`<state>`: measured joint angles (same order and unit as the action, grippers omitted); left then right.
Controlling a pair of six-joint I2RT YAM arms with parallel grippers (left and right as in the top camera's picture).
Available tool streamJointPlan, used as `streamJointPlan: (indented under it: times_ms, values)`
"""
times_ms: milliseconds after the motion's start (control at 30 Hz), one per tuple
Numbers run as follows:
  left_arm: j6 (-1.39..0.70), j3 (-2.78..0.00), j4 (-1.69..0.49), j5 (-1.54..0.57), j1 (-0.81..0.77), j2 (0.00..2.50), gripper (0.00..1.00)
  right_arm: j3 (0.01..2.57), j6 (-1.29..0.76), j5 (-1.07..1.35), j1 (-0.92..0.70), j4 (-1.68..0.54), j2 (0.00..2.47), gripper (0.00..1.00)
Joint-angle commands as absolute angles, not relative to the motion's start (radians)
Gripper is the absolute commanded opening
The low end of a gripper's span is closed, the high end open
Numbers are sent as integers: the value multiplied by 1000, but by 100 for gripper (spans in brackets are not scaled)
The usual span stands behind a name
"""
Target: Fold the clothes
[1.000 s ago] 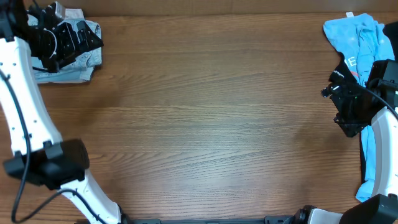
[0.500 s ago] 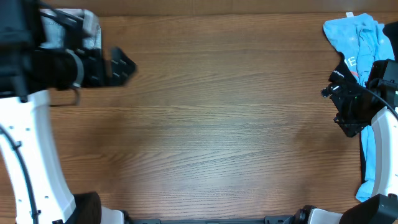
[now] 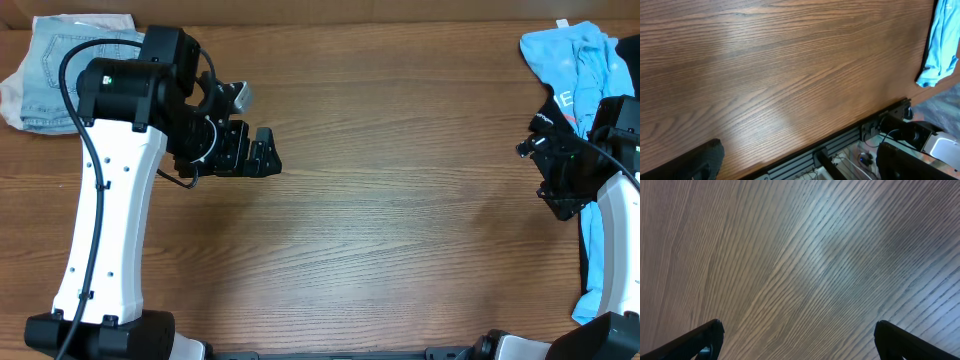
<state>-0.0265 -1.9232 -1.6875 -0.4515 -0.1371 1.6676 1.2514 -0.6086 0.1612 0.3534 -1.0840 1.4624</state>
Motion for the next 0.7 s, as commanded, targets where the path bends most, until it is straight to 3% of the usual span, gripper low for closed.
streamJointPlan:
  times_ms: [0, 367, 667]
  values:
    - [-29, -1923, -1690, -445, -138, 1668, 100, 1275, -605, 166, 356, -1078, 1455, 100]
    - [99, -1892, -1664, -445, -140, 1652, 100, 1275, -605, 166, 356, -1078, 1455, 100]
    - [192, -1441, -1199, -445, -140, 1356, 100, 1275, -605, 166, 356, -1078, 1455, 100]
